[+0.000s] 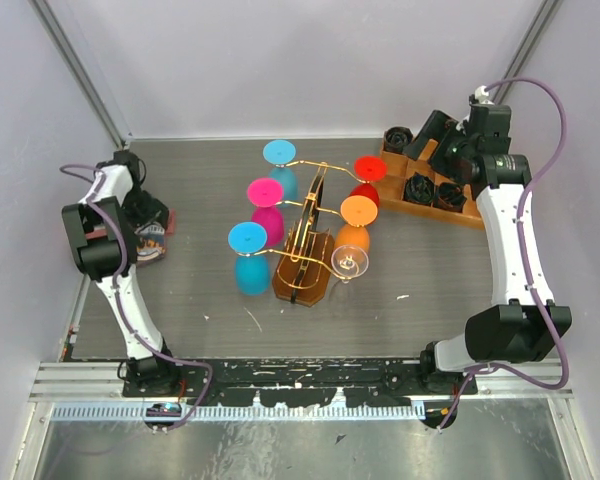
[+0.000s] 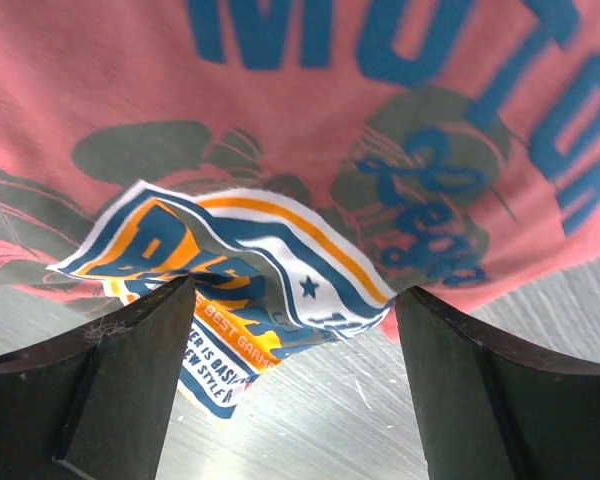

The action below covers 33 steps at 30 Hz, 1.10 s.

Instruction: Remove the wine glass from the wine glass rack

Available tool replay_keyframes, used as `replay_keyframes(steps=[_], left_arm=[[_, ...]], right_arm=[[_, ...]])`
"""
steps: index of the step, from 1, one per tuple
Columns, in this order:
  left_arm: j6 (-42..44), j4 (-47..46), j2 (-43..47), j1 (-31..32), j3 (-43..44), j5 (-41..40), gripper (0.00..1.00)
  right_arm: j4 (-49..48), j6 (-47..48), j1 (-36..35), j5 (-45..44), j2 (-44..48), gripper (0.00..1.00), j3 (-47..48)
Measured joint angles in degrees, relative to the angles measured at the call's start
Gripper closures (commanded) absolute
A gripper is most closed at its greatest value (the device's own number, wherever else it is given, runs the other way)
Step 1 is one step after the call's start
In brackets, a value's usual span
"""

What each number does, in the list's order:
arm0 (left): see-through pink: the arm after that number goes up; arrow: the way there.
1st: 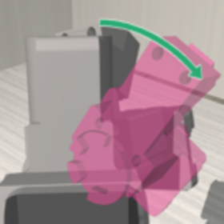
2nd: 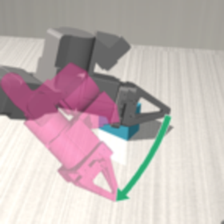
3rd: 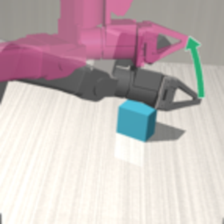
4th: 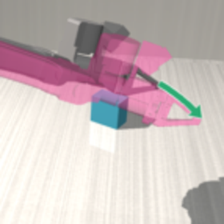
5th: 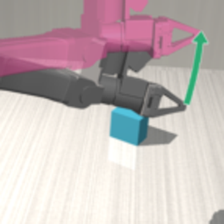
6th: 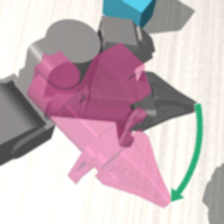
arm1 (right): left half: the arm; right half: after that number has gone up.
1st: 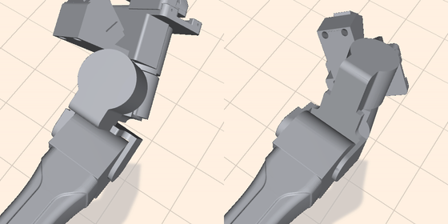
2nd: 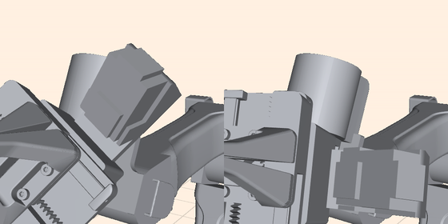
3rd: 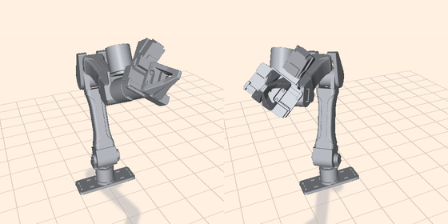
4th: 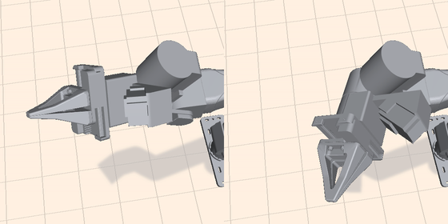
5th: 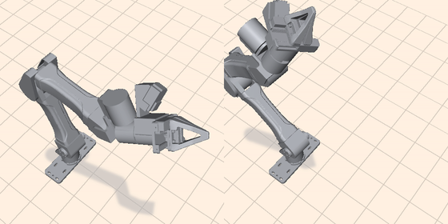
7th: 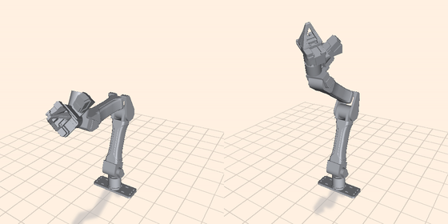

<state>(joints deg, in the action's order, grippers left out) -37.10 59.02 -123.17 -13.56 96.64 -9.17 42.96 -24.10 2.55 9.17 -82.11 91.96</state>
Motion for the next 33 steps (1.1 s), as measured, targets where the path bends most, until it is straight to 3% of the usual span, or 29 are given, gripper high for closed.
replay_keyframes(steps=[8,10,13,14,15,27,33], left_arm=[[0.50,-2.19,8.09,7.10,-2.67,-1.84,0.11],[0.48,-2.38,12.96,9.94,-4.42,-2.32,0.11],[0.42,-2.62,20.70,14.45,-6.58,-2.40,0.10],[0.42,-2.64,23.87,15.96,-7.43,-2.10,0.01],[0.42,-2.75,25.99,16.70,-8.04,-1.62,0.01],[2.12,-2.99,55.89,16.81,-20.28,6.40,0.02],[2.19,-0.42,60.46,16.81,-22.75,9.90,0.02]], right_arm=[[0.61,1.55,-3.82,4.09,0.02,0.01,1.68],[0.44,1.36,-4.44,6.19,0.00,0.06,1.68],[-1.42,-0.31,-4.79,10.47,0.00,0.20,0.72],[-2.64,-1.05,-4.79,11.61,0.00,0.22,-0.11],[-3.63,-1.86,-4.79,12.61,-0.02,0.22,-1.05],[-7.21,-6.25,-4.79,14.93,-1.95,0.25,-5.62],[-9.73,-7.45,-4.79,15.69,-2.67,0.49,-7.58]])
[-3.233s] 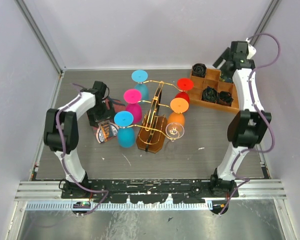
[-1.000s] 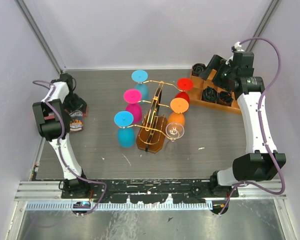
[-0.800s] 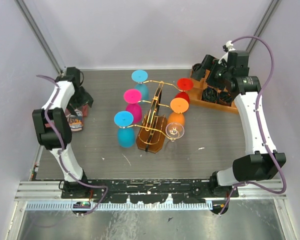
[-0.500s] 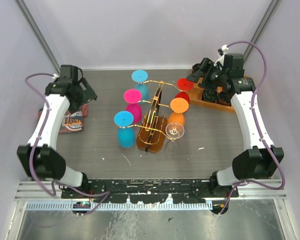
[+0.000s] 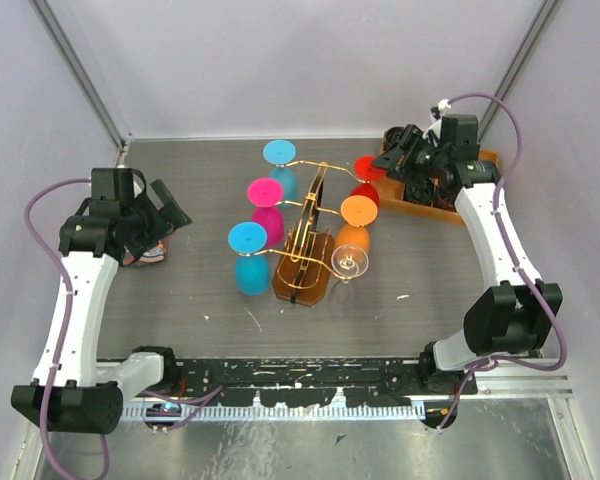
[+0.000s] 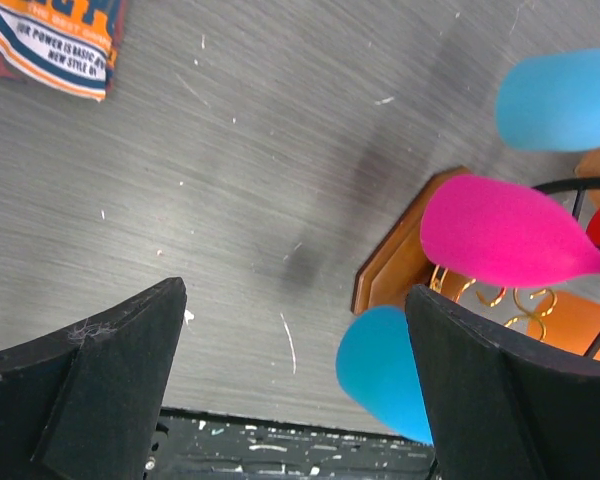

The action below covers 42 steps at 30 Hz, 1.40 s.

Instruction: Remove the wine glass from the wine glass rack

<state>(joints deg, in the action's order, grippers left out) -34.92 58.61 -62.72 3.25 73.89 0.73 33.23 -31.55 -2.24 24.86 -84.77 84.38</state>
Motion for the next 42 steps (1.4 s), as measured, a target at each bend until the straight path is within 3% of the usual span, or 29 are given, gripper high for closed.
replay_keyframes(steps=[3,8,11,27,42], left_arm=[[-0.07,1.44,0.98,0.00,-0.52,1.42,0.02],[-0.26,3.78,3.43,0.00,-0.39,3.52,0.01],[-0.28,5.46,4.42,0.02,0.44,4.13,0.02],[-1.60,6.16,6.12,0.02,0.79,6.73,0.01],[-1.84,6.45,6.60,0.00,-0.76,7.80,0.01]], right_arm=[[-2.03,-0.96,0.00,1.31,-0.26,0.57,-1.51],[-3.93,-2.43,0.00,3.34,-1.14,0.90,-2.45],[-6.29,-3.74,0.17,4.37,-1.20,0.99,-2.43],[-9.66,-6.73,0.33,7.32,-0.72,0.99,-3.45],[-9.35,-7.65,0.57,7.98,6.97,0.99,-9.38]])
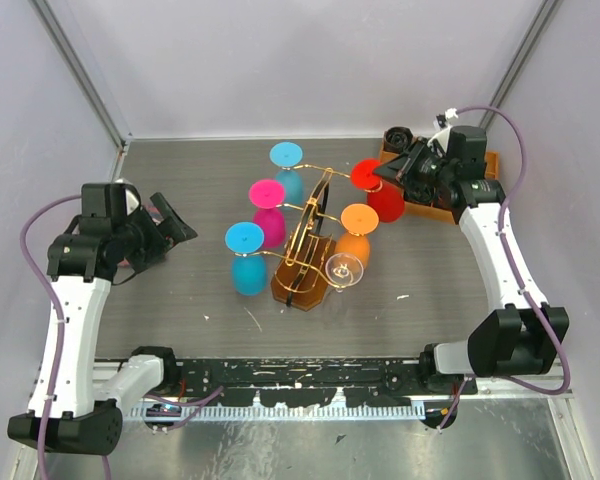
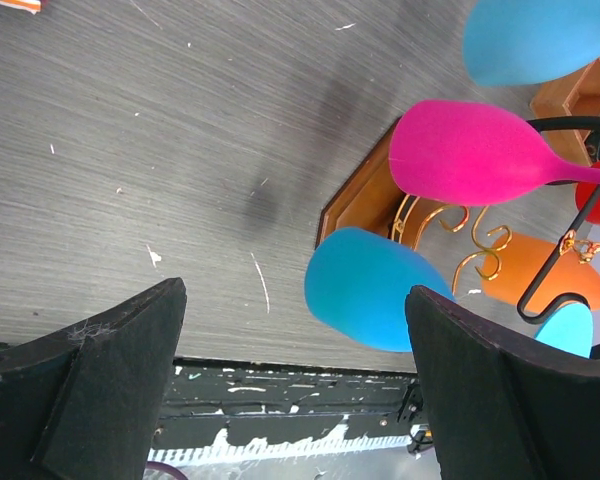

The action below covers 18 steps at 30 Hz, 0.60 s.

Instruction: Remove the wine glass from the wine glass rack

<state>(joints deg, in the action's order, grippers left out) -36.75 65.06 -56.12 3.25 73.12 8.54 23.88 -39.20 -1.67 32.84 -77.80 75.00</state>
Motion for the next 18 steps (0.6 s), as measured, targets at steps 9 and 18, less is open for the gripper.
replay_keyframes(steps=[9,18], left_arm=[[0.00,0.07,0.15,0.00,-1.29,0.17,0.02],[-0.68,-0.33,0.13,0.00,-2.45,1.07,0.01]], right_arm=[[2.12,1.03,0.02,-1.95,1.44,0.99,-0.76],[-2.51,-1.49,-0.02,0.50,0.20,0.99,-2.71]])
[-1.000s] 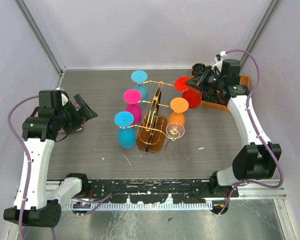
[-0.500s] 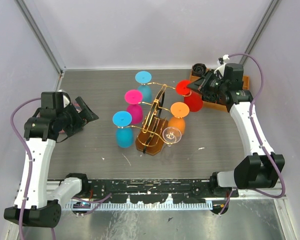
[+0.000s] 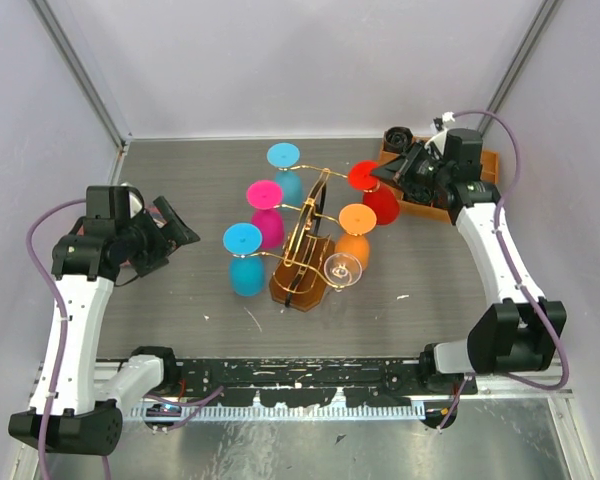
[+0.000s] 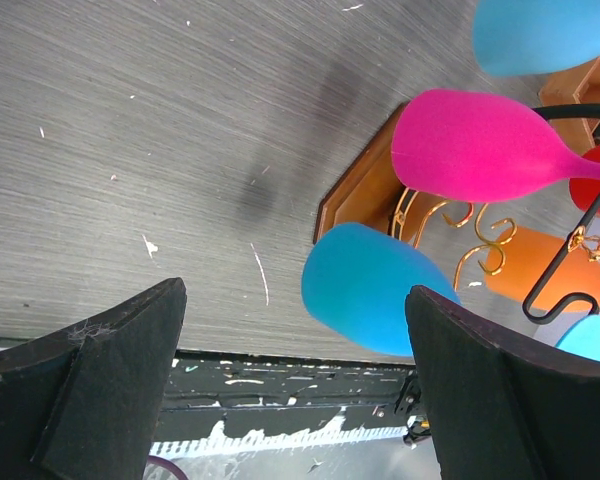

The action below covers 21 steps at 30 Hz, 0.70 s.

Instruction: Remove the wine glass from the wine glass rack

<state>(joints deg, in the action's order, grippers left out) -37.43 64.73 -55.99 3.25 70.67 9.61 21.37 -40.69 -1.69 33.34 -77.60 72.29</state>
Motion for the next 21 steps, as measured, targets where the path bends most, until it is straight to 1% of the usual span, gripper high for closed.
replay_keyframes(steps=[9,21], left_arm=[[-0.13,-0.11,0.02,0.00,-0.44,-0.02,0.02],[-0.09,-0.11,-0.15,0.02,-0.44,-0.07,0.01]], right_arm=[[-3.58,-2.49,-4.57,1.42,-11.74,0.99,8.90],[-7.56,-6.56,-8.52,3.21,-25.92,0.99,21.46]])
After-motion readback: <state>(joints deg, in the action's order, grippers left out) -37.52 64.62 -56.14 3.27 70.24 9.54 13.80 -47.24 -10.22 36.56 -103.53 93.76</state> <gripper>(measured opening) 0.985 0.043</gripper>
